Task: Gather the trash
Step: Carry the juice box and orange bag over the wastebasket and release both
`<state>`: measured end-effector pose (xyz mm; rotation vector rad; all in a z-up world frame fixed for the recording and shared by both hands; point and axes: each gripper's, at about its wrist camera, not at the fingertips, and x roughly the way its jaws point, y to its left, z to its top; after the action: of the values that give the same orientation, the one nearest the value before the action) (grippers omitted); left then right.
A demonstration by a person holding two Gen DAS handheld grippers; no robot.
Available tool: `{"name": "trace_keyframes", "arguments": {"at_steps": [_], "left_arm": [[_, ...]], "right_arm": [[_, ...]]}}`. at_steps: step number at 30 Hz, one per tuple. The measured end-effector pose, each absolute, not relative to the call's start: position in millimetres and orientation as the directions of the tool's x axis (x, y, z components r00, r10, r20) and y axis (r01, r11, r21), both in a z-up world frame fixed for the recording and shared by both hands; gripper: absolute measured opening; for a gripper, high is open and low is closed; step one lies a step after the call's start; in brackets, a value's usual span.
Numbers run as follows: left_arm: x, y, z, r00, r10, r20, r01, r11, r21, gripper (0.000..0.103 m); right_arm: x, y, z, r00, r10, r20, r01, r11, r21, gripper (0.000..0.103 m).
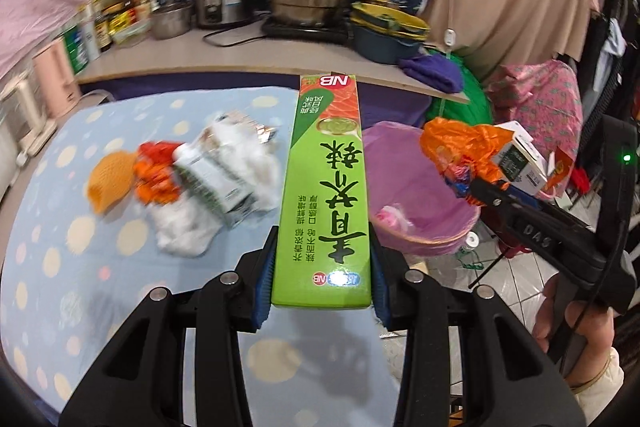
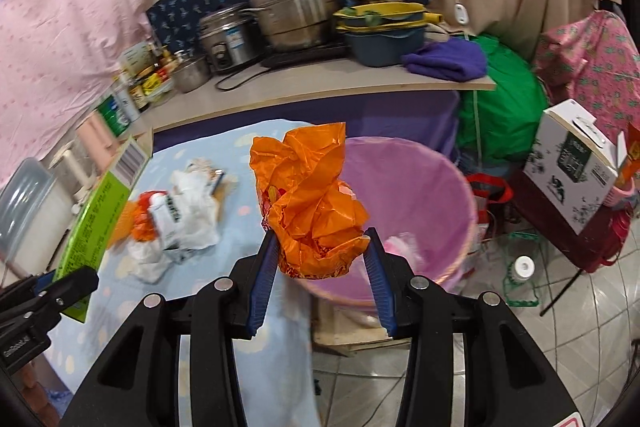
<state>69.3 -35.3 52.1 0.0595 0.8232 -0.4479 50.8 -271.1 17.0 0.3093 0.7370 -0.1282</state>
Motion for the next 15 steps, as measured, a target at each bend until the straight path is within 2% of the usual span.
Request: {"name": "trace_keyframes", "arguments": {"at_steps": [8,15], "left_arm": [[90.4,-112.2,31.6,0.537,-0.403,-0.741,0.495,0.862,-0.11,0.038],[113.1,-154.2,6.1,0.532,-0.36,-0.767,0.504,0.862,-0.055,0.038]], "right_arm": [[64.0,-312.2,-7.7,0.706,-0.059,-0.706,0.295,0.931,0.217,0.042],[86.5,-333.2,-30.3,0.673,-0.064,-0.736,0.318,0.924,0.21,0.042]]}}
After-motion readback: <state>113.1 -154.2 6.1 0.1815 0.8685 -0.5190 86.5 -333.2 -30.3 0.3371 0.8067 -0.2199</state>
